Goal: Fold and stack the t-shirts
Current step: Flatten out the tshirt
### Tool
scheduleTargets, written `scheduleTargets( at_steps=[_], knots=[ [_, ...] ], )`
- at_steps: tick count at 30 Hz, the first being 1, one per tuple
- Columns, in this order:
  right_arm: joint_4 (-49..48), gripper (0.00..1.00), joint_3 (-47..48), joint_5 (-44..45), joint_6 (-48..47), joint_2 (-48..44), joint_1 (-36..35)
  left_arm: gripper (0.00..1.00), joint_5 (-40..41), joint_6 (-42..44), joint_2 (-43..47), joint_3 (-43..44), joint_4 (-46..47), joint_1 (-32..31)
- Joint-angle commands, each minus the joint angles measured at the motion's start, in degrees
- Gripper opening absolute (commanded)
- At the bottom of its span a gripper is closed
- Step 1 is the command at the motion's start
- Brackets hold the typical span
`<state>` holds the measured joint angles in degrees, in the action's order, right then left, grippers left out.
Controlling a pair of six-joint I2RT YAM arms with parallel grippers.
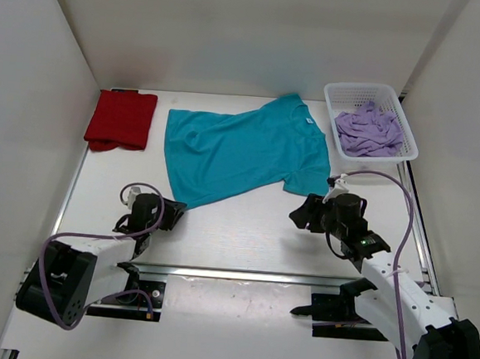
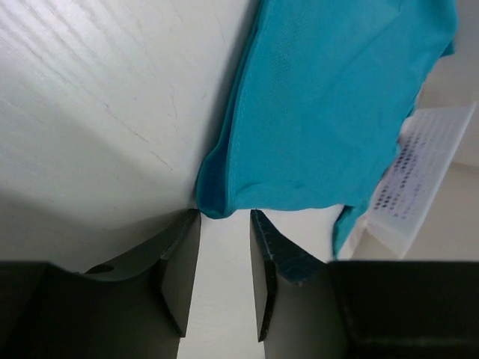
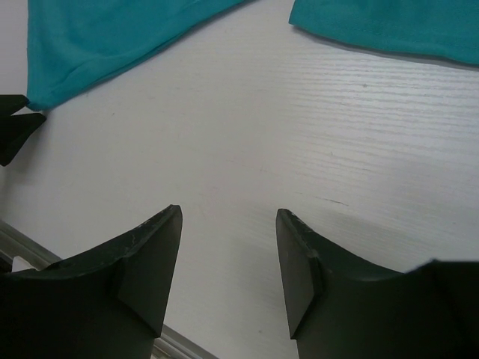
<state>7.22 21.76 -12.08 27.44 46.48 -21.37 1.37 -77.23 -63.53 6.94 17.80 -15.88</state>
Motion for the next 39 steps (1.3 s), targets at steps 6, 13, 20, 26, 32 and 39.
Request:
scheduleTargets(
  at_steps=[6, 13, 20, 26, 32, 39],
  knots=[
    [-2.83, 0.52, -0.05, -2.08, 0.42, -0.6, 2.81, 0.2, 3.99, -1.44, -3.01, 0.44, -1.19, 0.76],
    [0.15, 0.52, -1.2, 2.48, 1.65, -1.04, 4.75, 0.0, 5.05, 5.33, -9.06, 7.73, -2.16, 3.49],
    [-1.95, 0.57, -0.58, 8.37, 1.57, 7.03, 12.21, 0.0, 9.18, 17.79, -8.72, 15.21, -5.85, 0.33],
    [-6.35, 0.56, 2.4, 10.13, 1.12, 18.29, 17.5, 0.0, 9.19, 27.29, -2.93, 17.58, -9.27, -3.45],
    [-9.33, 0.48, 9.43, 13.32, 1.12, 30.84, 18.02, 0.0, 13.66, 35.64, -0.55, 19.08, -14.81, -9.95],
    [-9.42, 0.39, 12.16, 16.29, 2.61, 36.66, 14.95, 0.0, 11.48, 38.38, 2.0, 15.92, -15.79, -8.74]
  ],
)
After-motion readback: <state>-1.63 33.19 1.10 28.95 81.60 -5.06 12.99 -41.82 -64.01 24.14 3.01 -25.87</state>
